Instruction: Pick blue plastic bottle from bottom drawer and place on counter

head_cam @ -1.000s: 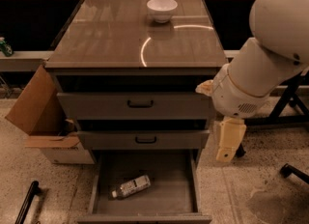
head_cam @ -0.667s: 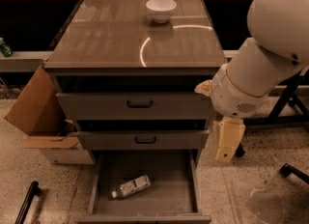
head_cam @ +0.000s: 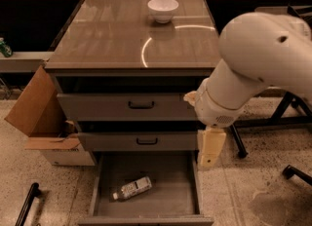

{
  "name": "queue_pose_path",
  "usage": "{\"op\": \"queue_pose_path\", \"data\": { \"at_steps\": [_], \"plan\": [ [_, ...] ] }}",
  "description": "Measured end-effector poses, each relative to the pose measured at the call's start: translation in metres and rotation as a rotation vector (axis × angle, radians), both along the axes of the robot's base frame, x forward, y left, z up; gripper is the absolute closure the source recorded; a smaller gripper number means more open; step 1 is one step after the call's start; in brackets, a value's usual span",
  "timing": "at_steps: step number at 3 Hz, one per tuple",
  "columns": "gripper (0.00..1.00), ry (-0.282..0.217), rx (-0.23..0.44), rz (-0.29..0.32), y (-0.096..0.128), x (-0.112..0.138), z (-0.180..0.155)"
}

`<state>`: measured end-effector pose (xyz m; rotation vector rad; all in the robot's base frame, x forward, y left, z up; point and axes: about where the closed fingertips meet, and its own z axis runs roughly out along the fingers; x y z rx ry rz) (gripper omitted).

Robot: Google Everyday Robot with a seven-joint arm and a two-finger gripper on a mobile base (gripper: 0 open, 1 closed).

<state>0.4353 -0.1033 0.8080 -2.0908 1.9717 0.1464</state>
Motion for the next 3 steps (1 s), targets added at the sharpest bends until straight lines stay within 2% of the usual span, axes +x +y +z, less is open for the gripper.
{"op": "queue_pose_path", "data": {
  "at_steps": [1, 3],
  "plan": [
    [0.00, 0.000, 0.015, 0.049, 0.036, 0.018, -0.057],
    [0.00, 0.060, 0.069, 0.096, 0.095, 0.024, -0.148]
  ]
}}
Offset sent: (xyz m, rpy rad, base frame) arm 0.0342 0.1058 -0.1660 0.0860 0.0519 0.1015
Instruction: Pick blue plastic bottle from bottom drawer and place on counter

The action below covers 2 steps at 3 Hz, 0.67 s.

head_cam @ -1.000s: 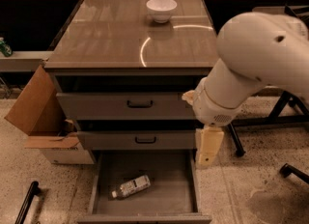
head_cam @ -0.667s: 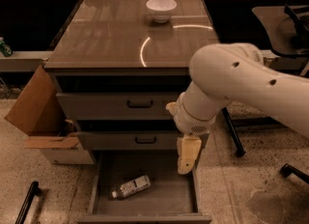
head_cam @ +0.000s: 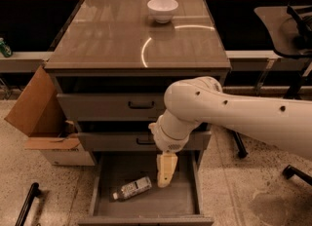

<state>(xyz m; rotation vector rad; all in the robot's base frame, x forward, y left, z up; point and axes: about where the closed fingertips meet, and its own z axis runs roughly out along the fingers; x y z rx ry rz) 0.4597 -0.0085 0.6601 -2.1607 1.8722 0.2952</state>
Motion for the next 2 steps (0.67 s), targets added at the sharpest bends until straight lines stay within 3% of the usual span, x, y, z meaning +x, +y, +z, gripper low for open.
{"op": "queue_pose_path", "data": {
  "at_steps": [1, 2],
  "plan": [
    [0.00, 0.001, 0.000, 0.001, 0.000, 0.000, -0.001],
    [0.00, 0.022, -0.025, 0.028, 0.015, 0.004, -0.061]
  ]
}}
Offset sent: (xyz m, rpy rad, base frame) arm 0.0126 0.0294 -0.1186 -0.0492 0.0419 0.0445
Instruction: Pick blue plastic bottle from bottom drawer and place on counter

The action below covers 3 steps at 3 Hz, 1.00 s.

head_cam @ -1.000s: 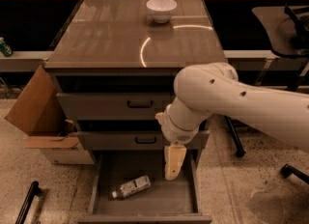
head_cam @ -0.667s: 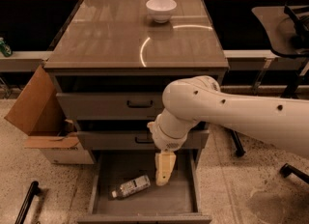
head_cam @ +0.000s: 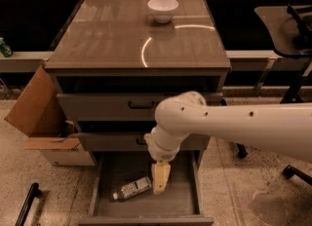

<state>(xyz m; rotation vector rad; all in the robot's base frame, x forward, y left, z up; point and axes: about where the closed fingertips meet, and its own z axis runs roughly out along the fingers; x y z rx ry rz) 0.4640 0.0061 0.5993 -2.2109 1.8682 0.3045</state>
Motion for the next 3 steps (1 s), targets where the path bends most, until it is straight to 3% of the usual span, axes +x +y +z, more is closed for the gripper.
{"op": "queue_pose_path", "data": {
  "at_steps": [2, 3],
  "plan": [
    [0.00, -0.004, 0.042, 0.050, 0.028, 0.009, -0.105],
    [0.00, 0.030, 0.121, 0.047, 0.044, 0.015, -0.159]
  ]
}}
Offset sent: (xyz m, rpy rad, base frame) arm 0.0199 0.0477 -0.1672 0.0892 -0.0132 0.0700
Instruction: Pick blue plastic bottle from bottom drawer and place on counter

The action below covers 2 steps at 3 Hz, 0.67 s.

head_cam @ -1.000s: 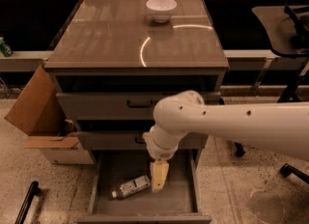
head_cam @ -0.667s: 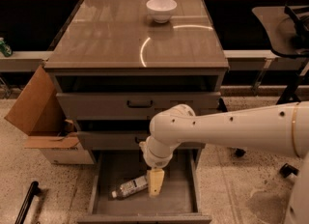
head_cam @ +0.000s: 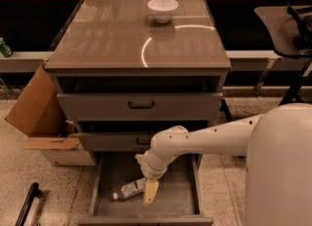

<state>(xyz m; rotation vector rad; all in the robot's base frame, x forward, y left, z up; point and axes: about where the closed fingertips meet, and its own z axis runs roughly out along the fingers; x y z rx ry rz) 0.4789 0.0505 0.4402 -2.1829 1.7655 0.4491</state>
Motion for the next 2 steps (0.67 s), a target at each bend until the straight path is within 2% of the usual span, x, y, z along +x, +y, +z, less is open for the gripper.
{"op": "queue_pose_path", "data": {
  "at_steps": [1, 2],
  "plan": [
    [0.00, 0.003, 0.004, 0.006, -0.001, 0.002, -0.011],
    [0.00, 0.009, 0.027, 0.011, -0.006, 0.014, -0.042]
  ]
}}
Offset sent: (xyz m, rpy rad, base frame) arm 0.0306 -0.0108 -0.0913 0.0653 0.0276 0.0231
